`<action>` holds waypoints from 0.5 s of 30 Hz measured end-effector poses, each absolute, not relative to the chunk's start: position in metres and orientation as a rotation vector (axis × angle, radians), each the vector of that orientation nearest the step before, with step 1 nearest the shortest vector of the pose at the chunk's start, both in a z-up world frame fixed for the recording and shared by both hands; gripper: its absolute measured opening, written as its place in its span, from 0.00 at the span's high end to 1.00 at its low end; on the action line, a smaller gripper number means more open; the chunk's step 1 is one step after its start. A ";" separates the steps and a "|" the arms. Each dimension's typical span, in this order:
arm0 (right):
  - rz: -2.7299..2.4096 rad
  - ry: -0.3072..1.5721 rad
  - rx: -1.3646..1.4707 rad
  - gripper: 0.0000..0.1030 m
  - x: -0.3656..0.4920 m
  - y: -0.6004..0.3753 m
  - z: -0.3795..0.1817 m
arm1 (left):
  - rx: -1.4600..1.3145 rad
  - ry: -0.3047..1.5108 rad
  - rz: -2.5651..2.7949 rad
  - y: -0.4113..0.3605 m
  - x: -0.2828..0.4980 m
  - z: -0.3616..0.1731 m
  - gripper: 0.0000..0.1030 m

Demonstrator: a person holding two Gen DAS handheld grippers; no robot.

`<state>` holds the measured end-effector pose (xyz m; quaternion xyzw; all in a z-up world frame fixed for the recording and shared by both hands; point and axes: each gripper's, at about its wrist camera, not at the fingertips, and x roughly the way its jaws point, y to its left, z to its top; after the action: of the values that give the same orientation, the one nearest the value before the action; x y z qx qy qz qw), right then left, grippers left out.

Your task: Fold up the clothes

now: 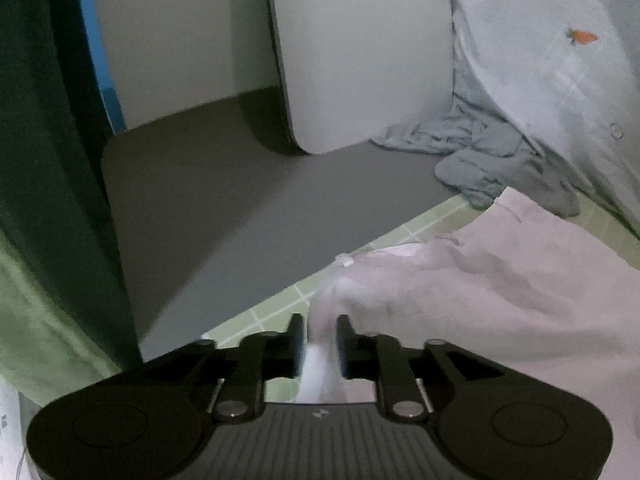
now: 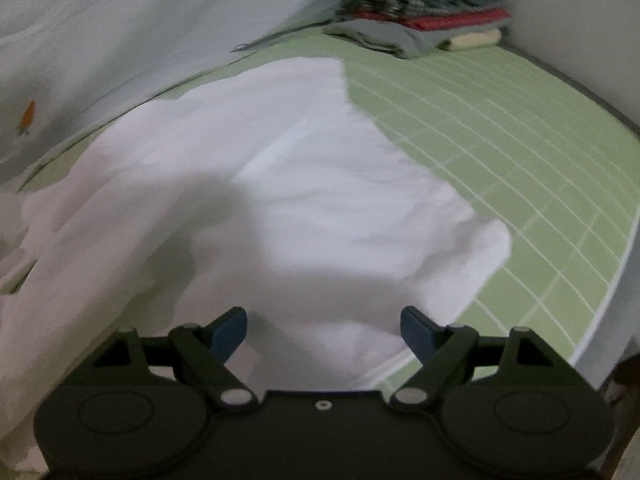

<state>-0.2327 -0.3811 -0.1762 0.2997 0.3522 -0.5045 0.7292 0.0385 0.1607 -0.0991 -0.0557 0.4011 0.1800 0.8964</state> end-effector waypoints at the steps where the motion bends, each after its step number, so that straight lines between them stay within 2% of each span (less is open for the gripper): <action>1: -1.124 0.770 0.668 0.16 -0.237 -0.384 -0.176 | -0.119 0.820 0.361 0.159 0.033 -0.096 0.60; 2: -1.143 0.766 0.675 0.15 -0.242 -0.387 -0.176 | -0.134 0.810 0.341 0.156 0.027 -0.093 0.51; 6: -1.183 0.749 0.695 0.12 -0.260 -0.401 -0.180 | -0.161 0.810 0.245 0.137 0.004 -0.087 0.41; 12: -1.194 0.742 0.685 0.12 -0.285 -0.425 -0.187 | -0.145 0.842 0.103 0.077 -0.026 -0.083 0.39; 15: -1.165 0.741 0.697 0.08 -0.296 -0.437 -0.190 | -0.138 0.857 0.057 0.049 -0.051 -0.077 0.36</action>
<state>-0.2958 -0.4373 -0.1895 0.3150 0.3347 -0.5260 0.7156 -0.0509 0.0489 -0.0773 -0.0671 0.4151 0.0278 0.9069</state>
